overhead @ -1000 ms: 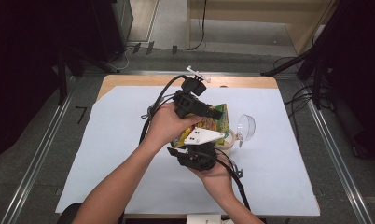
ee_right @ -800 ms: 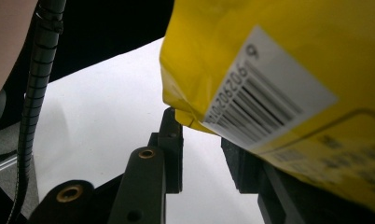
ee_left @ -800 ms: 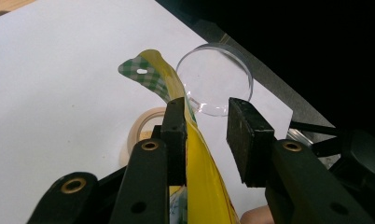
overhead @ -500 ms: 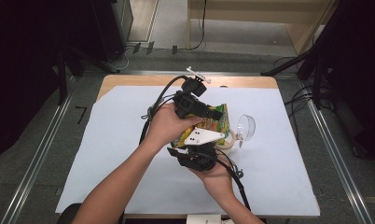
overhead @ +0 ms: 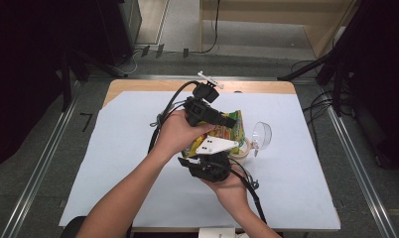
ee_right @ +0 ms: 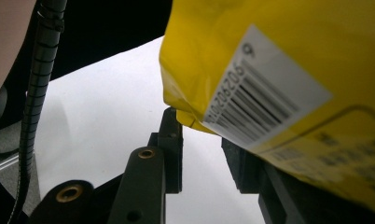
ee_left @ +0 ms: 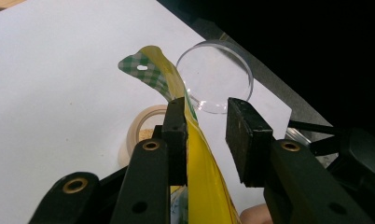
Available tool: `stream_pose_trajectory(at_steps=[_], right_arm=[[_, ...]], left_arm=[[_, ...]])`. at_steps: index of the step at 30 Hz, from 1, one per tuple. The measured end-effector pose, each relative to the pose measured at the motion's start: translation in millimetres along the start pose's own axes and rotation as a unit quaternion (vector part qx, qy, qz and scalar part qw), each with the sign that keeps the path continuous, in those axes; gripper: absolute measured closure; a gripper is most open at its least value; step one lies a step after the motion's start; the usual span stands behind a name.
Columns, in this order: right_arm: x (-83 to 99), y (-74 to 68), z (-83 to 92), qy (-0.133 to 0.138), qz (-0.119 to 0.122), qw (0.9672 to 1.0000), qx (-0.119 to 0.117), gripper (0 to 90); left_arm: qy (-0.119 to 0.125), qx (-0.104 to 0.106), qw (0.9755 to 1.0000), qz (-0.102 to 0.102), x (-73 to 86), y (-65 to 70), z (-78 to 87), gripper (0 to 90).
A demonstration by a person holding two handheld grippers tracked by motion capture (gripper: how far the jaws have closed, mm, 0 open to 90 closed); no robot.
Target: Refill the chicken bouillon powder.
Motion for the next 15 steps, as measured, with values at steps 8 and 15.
stream_pose_trajectory(at_steps=[8,15], right_arm=[[-1.6,2.5,0.3,-0.002,0.0,1.0,-0.002,70.9],[-5.3,5.2,1.1,0.0,-0.005,1.0,-0.002,70.7]], left_arm=[[-0.006,0.01,0.9999,0.006,-2.8,-4.3,-1.5,69.4],[-0.008,0.014,0.9998,0.01,-8.8,-6.1,-1.6,69.4]])
Point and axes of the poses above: each handheld gripper's, and its own axes: z roughly backward along the jaws, x roughly out of its underside, y roughly to its right, the point moved 3 cm from there along -z, roughly forward along the jaws, and after that the axes turned 10 degrees about -x, right-handed, at the moved point
